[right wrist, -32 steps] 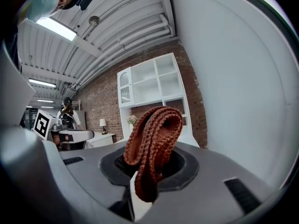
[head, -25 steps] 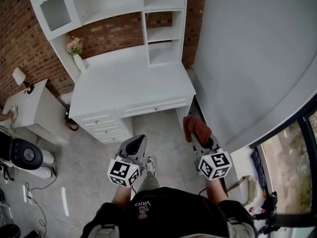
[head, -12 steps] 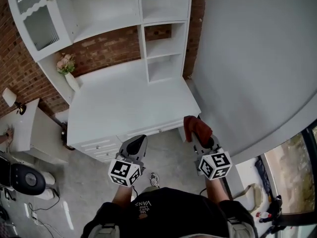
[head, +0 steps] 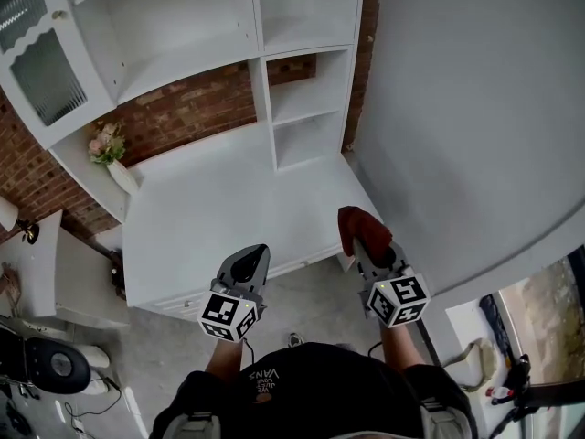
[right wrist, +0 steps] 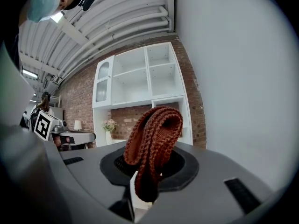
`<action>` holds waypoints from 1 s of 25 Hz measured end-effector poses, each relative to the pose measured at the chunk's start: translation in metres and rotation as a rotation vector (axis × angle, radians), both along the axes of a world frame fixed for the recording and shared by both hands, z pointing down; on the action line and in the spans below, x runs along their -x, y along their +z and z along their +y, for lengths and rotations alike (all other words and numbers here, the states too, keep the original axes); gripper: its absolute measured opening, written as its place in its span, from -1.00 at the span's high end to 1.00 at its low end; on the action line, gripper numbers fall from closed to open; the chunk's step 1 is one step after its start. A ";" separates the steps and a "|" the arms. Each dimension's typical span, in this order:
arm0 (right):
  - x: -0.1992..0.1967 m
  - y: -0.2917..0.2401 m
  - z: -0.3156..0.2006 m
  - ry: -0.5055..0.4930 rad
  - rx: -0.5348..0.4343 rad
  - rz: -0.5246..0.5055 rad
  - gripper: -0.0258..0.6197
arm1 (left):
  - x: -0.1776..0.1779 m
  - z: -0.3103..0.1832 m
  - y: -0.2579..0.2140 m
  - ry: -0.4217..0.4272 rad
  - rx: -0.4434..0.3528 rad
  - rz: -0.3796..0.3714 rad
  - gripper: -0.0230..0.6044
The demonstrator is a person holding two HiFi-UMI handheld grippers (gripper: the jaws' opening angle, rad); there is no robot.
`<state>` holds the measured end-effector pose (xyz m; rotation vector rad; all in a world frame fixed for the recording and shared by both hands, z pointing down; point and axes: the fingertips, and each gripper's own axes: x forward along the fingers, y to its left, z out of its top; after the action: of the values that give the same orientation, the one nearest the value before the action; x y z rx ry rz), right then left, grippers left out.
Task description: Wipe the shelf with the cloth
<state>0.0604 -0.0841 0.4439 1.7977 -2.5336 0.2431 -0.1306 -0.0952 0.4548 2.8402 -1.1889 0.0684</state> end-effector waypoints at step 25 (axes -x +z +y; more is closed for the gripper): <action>-0.055 -0.017 -0.211 -0.199 -0.060 0.029 0.65 | -0.066 -0.165 0.002 -0.177 -0.006 0.014 0.91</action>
<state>0.1158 -0.2953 0.4272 1.5383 -2.7016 0.1366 -0.0646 -0.2605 0.4571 2.7216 -1.4326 0.0362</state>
